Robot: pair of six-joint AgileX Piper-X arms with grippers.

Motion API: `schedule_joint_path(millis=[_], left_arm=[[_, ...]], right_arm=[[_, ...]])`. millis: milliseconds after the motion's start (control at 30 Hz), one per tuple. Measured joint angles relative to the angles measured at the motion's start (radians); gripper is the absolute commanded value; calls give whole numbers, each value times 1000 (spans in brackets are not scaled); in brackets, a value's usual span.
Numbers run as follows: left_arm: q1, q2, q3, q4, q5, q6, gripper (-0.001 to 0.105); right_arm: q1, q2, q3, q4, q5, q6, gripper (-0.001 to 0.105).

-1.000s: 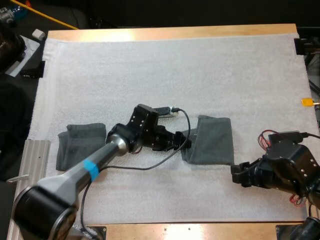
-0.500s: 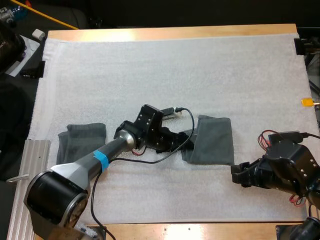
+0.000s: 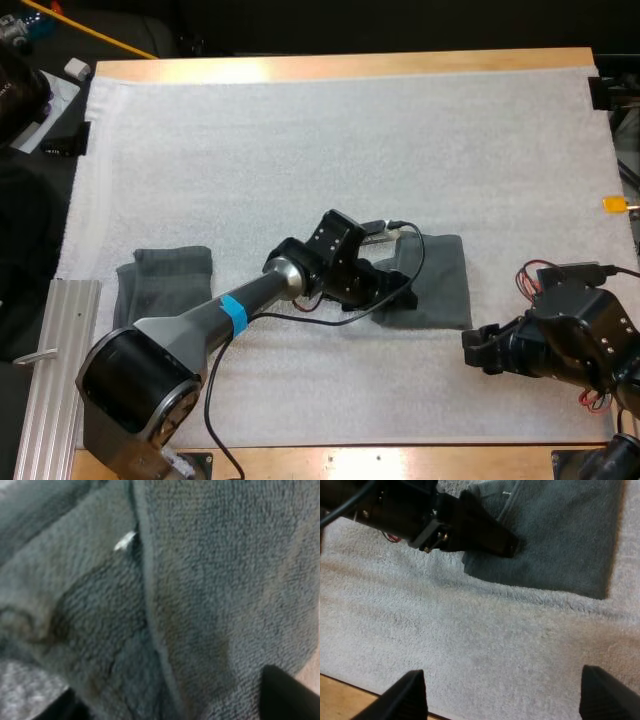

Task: Pick towel from pile, fold and stack

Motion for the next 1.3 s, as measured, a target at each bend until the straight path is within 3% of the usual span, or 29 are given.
schedule_joint_path(millis=[100,167,200,267,400,633,867,933,1000,1033,1200,1300], left_arm=[[-4,9,-9,3,6,-3,34],[-5,11,-11,5,7,-3,31],[-4,13,-12,10,6,-3,13],[-4,13,-12,10,6,-1,1],[-4,10,-21,45,5,38,0],[48,-93,-58,216,-71,232,0],[161,-198,-110,434,-233,455,0],[235,-250,-135,558,-345,573,0],[242,-254,-137,568,-356,584,0],[292,-288,-148,655,-443,674,0],[323,-304,-144,689,-473,695,0],[398,-340,-144,745,-549,745,0]], right_arm=[[0,0,0,0,0,0,62],[0,0,0,0,0,0,62],[0,0,0,0,0,0,62],[0,0,0,0,0,0,63],[0,0,0,-2,0,0,62],[0,0,0,-2,0,0,62],[0,0,0,-3,0,0,62],[0,0,0,-7,0,0,62],[0,0,0,-8,0,0,63],[0,0,0,-10,0,0,63],[0,0,0,-10,0,0,63],[0,0,0,-12,0,0,63]])
